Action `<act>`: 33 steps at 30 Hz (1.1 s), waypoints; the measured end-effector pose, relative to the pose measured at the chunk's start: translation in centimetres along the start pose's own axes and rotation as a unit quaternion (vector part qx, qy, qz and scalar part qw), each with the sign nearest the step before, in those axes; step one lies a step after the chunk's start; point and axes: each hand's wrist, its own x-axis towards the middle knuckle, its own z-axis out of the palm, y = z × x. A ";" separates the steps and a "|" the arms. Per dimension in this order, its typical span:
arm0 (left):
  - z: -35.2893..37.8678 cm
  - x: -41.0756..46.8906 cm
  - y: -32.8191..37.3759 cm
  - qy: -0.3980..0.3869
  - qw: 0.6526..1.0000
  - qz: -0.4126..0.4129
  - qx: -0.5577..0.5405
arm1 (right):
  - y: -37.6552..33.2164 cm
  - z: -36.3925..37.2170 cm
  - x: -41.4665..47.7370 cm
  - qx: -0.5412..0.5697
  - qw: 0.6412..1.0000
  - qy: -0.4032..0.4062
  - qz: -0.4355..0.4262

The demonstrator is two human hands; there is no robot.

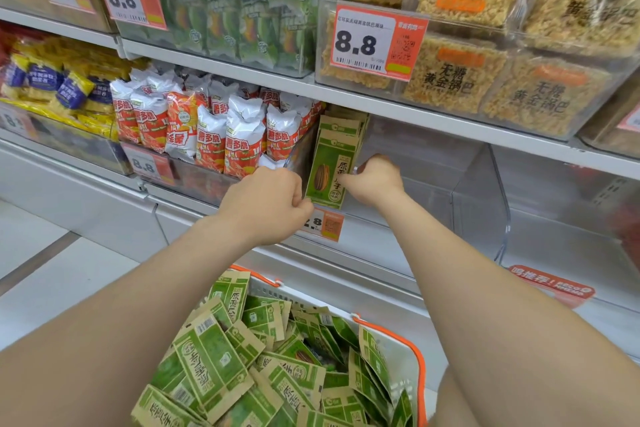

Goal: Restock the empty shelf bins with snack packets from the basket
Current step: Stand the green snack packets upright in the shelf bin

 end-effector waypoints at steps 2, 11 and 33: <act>0.0 -0.3 0.1 -0.036 0.999 0.001 0.003 | 0.1 -0.5 -0.9 0.005 1.000 -0.001 -0.017; 0.0 -1.5 0.7 -0.166 0.985 0.025 0.040 | 0.5 0.9 -1.9 0.163 0.975 -0.151 0.011; 0.5 -0.7 -0.4 -0.172 0.983 0.029 0.063 | -0.5 3.1 1.6 0.019 0.989 0.075 -0.123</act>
